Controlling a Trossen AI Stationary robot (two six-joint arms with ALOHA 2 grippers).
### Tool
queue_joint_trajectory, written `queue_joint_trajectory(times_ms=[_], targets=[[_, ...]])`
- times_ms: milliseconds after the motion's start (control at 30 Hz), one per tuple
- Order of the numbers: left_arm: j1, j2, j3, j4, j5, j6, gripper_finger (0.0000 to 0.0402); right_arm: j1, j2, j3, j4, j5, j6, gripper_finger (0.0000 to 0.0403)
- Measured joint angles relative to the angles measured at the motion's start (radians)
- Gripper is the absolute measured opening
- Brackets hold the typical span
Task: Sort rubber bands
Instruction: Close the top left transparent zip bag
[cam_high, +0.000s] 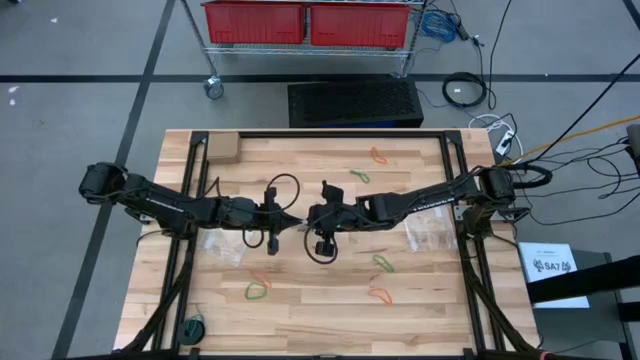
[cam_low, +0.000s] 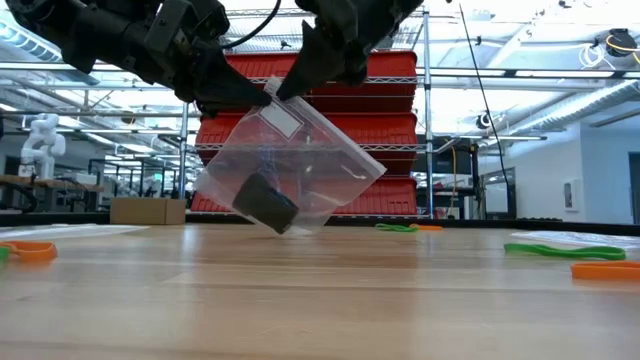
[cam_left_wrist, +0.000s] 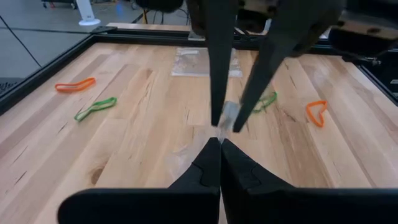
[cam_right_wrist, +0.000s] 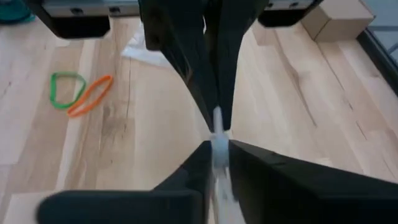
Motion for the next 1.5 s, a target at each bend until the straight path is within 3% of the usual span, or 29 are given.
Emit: queue_joint_trajectory(times_ms=[133,1500], targets=[[0.0,-0.01,0.0,-0.007,-0.002,0.0,0.0,0.002,0.0,0.0,-0.009,0.001,-0.007,0.0007],[0.0,-0.168,0.0,-0.066,-0.013,0.027,0.0,0.046,-0.001,0.001,-0.229,0.03,0.079,0.0007]])
